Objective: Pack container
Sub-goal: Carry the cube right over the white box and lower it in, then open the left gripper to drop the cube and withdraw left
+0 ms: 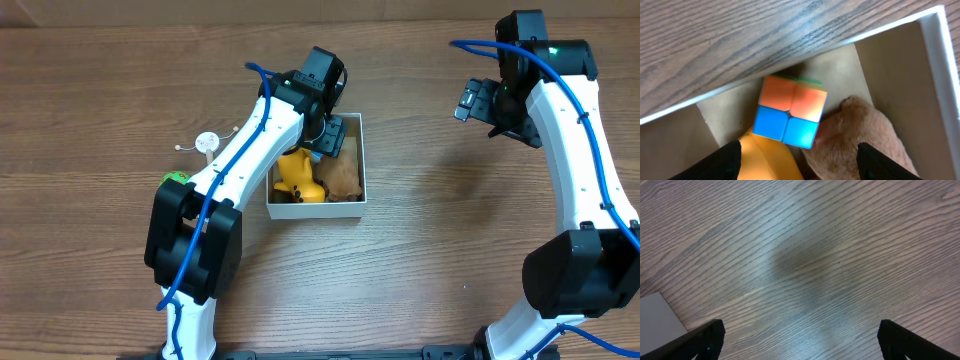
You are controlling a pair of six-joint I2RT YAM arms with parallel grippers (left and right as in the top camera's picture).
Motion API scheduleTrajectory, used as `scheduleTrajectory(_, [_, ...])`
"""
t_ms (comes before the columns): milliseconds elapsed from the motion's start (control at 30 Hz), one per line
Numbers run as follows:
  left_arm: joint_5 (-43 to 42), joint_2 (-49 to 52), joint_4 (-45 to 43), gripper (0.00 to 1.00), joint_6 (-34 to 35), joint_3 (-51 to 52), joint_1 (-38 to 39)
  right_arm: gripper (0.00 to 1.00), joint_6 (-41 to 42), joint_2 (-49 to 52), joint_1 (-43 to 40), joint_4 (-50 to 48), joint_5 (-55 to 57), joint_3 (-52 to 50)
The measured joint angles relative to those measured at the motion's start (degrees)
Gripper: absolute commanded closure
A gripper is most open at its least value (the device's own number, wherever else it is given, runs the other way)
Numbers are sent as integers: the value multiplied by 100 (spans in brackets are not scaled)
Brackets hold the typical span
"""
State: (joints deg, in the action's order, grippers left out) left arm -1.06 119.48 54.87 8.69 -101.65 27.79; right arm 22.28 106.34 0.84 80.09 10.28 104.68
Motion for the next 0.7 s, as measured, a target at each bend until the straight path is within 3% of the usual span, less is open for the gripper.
scheduleTrajectory(167, [57, -291, 468, 28, 31, -431, -2, 0, -4, 0, 0, 0, 2, 0])
scheduleTrajectory(400, [898, -1860, 2122, 23, 833, -852, -61, 0, -2, 0, 0, -2, 0, 0])
scheduleTrajectory(533, [1252, -2365, 3021, 21, 1259, -938, -433, 0, -2, 0, 0, 0, 0, 0])
scheduleTrajectory(700, [1357, -2286, 3646, 18, 1475, -859, -1106, 0, 0, 0, 0, -2, 2, 0])
